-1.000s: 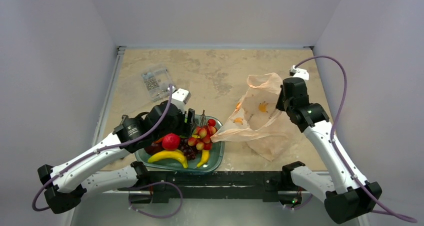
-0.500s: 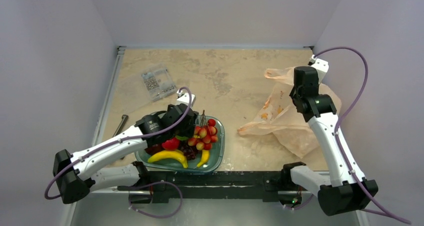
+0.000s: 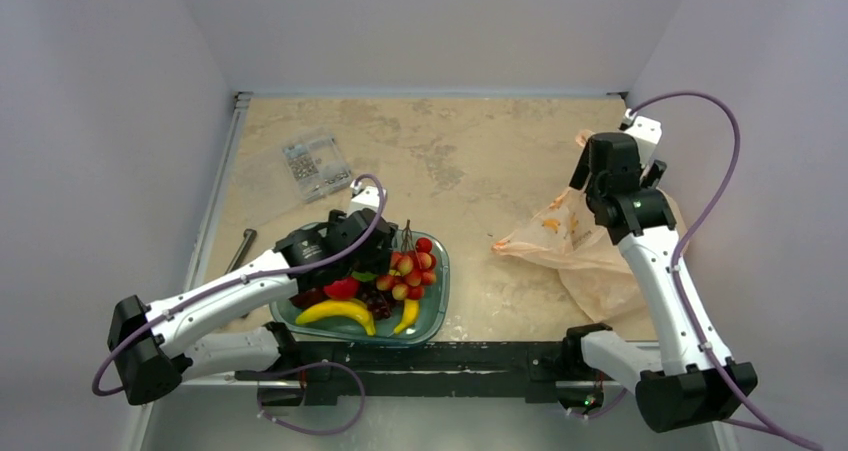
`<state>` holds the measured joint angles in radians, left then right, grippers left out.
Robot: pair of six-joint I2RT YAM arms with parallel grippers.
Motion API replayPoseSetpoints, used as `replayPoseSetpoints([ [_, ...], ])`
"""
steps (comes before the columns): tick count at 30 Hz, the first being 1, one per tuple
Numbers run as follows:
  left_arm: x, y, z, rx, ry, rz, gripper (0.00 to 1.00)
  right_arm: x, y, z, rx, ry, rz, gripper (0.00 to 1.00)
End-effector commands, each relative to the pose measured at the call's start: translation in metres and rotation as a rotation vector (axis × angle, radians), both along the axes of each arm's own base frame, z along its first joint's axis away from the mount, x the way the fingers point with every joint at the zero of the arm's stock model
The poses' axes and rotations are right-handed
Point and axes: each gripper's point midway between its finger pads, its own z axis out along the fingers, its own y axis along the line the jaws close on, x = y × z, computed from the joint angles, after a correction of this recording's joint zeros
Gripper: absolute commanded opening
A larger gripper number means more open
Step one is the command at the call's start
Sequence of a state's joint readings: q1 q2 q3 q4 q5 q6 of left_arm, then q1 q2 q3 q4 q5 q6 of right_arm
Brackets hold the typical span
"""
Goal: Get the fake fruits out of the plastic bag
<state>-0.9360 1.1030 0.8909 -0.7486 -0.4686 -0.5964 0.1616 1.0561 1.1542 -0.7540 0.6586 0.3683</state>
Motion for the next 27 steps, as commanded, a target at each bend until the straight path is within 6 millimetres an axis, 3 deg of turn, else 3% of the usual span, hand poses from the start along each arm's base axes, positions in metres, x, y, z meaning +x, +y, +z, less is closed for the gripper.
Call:
replayPoseSetpoints([
  [1, 0.000, 0.008, 0.021, -0.047, -0.044, 0.037, 0.81, -0.004, 0.003, 0.034, 0.012, -0.074, 0.042, 0.88],
  [7, -0.005, 0.015, 0.043, -0.063, -0.062, 0.027, 0.85, -0.016, 0.015, 0.072, 0.040, -0.170, 0.153, 0.99],
  [16, -0.014, 0.016, 0.086, -0.166, -0.114, -0.017, 0.86, -0.035, 0.030, 0.103, 0.084, -0.231, 0.264, 0.99],
  [21, -0.025, 0.023, 0.138, -0.293, -0.209, -0.071, 0.86, -0.052, 0.042, 0.128, 0.126, -0.302, 0.342, 0.99],
  [27, -0.047, 0.064, 0.217, -0.454, -0.422, -0.081, 0.90, -0.086, 0.054, 0.157, 0.153, -0.448, 0.449, 0.99],
])
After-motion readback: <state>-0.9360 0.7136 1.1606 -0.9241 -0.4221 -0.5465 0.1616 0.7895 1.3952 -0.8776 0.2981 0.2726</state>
